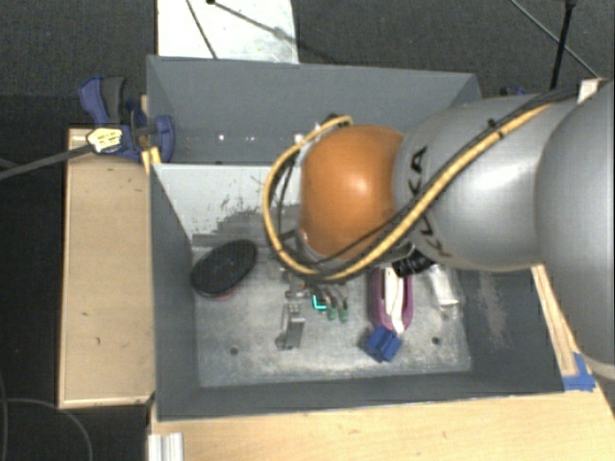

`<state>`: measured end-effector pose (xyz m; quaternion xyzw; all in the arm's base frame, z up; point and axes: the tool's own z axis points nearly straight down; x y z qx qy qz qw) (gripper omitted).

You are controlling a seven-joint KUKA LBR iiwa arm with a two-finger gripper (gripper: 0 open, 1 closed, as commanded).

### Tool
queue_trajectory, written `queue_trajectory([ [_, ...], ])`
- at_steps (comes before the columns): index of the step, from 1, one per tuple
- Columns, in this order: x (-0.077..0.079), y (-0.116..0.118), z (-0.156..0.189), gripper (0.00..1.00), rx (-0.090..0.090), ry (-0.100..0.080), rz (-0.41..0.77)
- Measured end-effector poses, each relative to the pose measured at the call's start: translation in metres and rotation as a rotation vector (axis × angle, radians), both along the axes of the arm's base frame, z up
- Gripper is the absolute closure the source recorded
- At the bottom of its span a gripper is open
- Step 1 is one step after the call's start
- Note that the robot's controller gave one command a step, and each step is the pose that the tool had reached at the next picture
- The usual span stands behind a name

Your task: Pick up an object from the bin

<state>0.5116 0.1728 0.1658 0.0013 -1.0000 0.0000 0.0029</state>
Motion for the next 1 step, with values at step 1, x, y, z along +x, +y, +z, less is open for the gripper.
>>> queue_trajectory([
  [1,0.0374,0.0334,-0.0281,0.0,0.0,-0.009,-0.382],
])
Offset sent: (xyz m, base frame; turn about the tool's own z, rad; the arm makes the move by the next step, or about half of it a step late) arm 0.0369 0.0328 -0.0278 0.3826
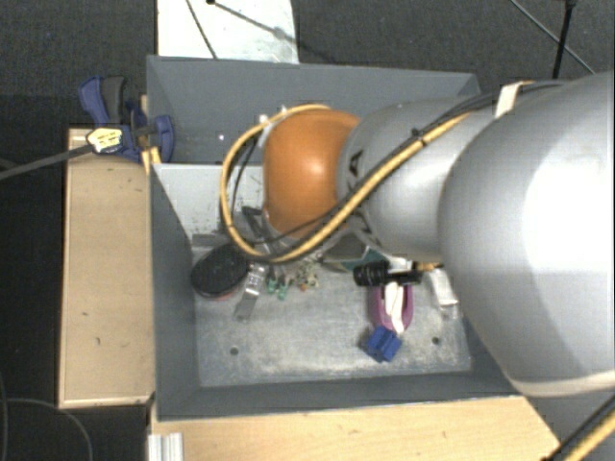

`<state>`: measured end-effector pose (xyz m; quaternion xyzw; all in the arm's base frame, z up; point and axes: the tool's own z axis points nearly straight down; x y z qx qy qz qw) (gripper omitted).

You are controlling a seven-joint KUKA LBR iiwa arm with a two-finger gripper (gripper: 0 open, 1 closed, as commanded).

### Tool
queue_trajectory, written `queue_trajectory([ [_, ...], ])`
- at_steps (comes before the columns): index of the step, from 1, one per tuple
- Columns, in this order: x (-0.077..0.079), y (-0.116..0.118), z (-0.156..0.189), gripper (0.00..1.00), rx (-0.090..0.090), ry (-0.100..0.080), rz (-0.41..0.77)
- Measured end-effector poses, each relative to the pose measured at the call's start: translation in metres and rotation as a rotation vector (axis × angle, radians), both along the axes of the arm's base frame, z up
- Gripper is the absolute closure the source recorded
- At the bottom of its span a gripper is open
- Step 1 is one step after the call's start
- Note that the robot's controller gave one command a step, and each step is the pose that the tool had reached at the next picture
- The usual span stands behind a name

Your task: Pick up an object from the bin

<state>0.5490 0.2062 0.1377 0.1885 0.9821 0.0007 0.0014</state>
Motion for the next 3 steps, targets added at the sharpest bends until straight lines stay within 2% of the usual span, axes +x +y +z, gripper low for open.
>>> queue_trajectory([
  [1,0.043,0.037,-0.064,0.0,0.001,-0.008,0.378],
  [2,0.042,0.038,-0.062,1.0,0.003,-0.007,0.374],
  [3,0.031,0.011,0.077,1.0,0.0,-0.006,0.377],
])
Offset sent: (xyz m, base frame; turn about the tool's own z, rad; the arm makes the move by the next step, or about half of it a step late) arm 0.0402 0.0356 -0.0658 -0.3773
